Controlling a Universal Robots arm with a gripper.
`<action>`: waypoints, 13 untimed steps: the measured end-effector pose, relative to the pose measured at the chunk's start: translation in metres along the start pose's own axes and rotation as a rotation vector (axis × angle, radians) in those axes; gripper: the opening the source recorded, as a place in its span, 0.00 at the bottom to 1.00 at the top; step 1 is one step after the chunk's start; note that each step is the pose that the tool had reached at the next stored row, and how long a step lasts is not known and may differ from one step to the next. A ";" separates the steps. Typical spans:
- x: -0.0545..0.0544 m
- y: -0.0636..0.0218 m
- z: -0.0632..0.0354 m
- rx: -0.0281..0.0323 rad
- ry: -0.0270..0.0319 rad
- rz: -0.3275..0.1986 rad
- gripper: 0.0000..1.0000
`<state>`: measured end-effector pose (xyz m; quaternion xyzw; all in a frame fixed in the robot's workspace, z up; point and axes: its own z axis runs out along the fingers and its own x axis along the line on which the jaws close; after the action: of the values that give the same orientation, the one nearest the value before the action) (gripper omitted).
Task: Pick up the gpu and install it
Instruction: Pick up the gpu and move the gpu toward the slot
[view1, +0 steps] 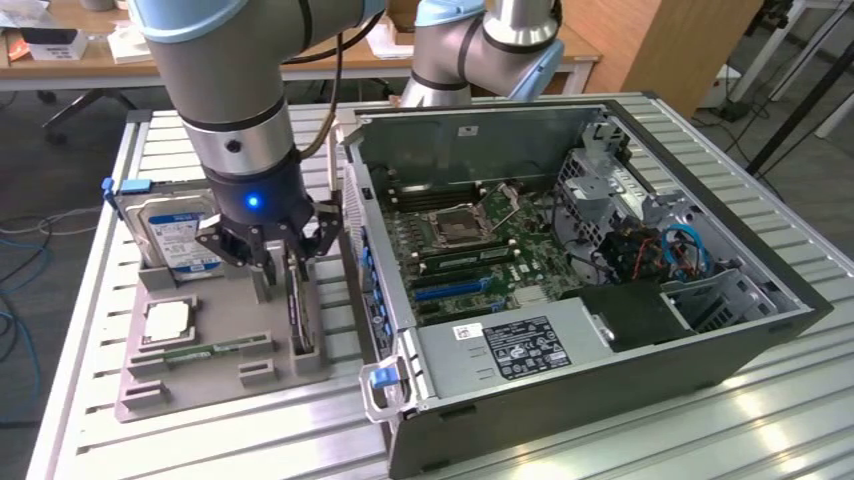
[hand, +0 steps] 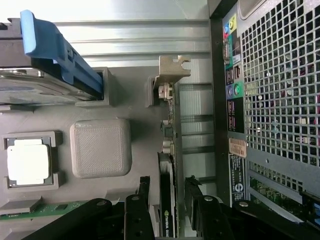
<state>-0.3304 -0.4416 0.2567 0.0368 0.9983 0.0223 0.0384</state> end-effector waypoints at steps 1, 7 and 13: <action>0.000 -0.0008 0.0002 -0.0003 -0.0003 0.000 0.41; 0.000 -0.0051 -0.0001 -0.0001 -0.0002 0.000 0.41; 0.000 -0.0055 0.0036 0.0000 0.0000 0.000 0.41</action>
<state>-0.3304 -0.4470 0.2529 0.0368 0.9983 0.0223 0.0384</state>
